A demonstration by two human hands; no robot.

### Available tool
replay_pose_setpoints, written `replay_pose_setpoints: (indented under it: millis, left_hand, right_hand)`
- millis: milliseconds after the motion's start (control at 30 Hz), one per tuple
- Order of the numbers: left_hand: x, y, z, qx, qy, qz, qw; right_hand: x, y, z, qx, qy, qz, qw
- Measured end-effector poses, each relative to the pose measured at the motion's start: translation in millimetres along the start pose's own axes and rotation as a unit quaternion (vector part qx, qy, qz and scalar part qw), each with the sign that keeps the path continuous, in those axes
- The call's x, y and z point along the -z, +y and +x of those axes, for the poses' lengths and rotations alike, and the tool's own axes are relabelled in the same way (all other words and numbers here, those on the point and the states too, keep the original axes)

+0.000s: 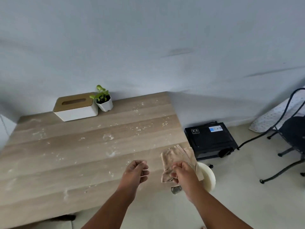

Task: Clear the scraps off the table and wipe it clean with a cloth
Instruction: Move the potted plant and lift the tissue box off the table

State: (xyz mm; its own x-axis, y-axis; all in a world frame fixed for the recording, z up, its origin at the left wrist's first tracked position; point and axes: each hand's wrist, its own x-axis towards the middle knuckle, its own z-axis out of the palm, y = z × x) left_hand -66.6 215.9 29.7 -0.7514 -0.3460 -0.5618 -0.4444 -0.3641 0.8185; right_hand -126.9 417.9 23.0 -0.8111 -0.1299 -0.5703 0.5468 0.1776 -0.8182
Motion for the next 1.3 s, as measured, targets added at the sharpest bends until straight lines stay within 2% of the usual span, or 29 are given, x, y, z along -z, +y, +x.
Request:
replay_pose_setpoints:
  millis: [267, 533, 767, 1133, 1233, 1300]
  left_hand:
    - [152.2, 15.2, -9.0, -0.019, 0.078, -0.004, 0.997]
    - [239.7, 55.4, 6.6, -0.051, 0.148, 0.032, 0.987]
    - [268.9, 105.5, 61.1, -0.091, 0.173, 0.101, 0.975]
    - [289.6, 184.4, 157.4, -0.115, 0.162, 0.122, 0.972]
    - [294.7, 207.1, 184.3, -0.15, 0.179, 0.187, 0.954]
    - [298.8, 221.8, 202.9, -0.177, 0.189, 0.29, 0.921]
  right_hand:
    - [-129.7, 0.5, -20.5, 0.022, -0.042, -0.054, 0.997]
    - [-223.1, -40.5, 5.8, 0.104, -0.074, -0.127, 0.984]
    - [-287.4, -71.4, 60.7, 0.128, -0.087, -0.148, 0.977]
    - [-350.4, -124.9, 140.0, 0.112, -0.055, -0.115, 0.986]
    - [-356.4, -137.4, 162.4, 0.123, -0.074, -0.118, 0.983]
    - [-359.3, -146.5, 176.8, 0.124, -0.07, -0.106, 0.984]
